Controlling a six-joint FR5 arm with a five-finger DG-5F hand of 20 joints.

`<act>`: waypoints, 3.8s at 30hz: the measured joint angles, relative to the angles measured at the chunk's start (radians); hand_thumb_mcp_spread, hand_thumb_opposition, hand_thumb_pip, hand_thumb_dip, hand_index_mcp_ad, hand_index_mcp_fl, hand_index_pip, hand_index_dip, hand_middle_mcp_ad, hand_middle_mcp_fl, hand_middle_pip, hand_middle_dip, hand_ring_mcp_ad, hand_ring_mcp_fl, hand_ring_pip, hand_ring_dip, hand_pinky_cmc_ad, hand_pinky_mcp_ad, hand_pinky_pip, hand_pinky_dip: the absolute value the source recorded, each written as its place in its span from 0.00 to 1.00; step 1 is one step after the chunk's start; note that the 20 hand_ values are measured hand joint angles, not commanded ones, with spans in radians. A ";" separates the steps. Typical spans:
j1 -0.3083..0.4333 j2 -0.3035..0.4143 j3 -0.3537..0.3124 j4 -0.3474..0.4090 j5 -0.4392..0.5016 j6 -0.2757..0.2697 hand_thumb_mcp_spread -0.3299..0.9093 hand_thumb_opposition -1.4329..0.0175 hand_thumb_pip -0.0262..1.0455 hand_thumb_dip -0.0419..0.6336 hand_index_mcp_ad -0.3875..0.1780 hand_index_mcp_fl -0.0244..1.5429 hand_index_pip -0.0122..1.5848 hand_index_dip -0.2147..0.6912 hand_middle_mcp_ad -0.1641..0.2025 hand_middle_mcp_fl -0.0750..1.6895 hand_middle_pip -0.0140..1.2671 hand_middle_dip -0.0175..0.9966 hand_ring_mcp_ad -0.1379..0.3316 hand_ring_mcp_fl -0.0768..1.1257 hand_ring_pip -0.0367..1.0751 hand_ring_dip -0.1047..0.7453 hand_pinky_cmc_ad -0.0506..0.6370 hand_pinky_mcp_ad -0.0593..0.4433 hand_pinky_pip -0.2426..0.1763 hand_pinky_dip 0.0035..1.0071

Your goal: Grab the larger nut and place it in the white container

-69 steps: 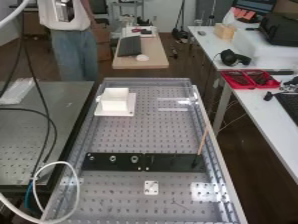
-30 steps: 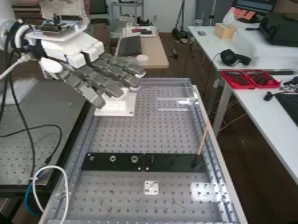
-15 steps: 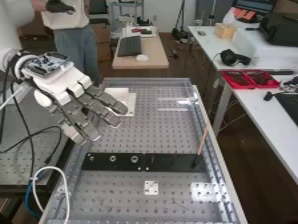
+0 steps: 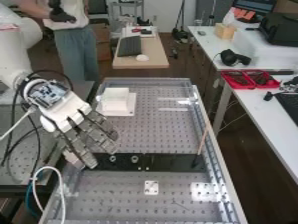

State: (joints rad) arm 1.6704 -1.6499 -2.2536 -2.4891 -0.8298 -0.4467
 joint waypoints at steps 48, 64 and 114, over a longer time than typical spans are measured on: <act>0.041 -0.257 -0.037 0.285 0.134 -0.041 0.57 0.36 0.63 0.37 0.50 0.03 0.98 0.34 0.65 0.05 0.11 0.20 0.70 0.06 0.13 0.21 0.58 0.67 0.31 0.54; 0.016 -0.302 -0.004 0.277 0.091 -0.024 0.58 0.36 0.63 0.37 0.48 0.03 0.98 0.34 0.65 0.05 0.11 0.20 0.68 0.06 0.13 0.21 0.58 0.67 0.31 0.54; -0.005 -0.323 0.005 0.289 0.049 -0.018 0.58 0.35 0.68 0.40 0.48 0.18 0.98 0.31 0.65 0.05 0.11 0.20 0.68 0.06 0.14 0.21 0.58 0.67 0.32 0.56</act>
State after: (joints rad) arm 1.6658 -1.9731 -2.2483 -2.2002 -0.7812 -0.4650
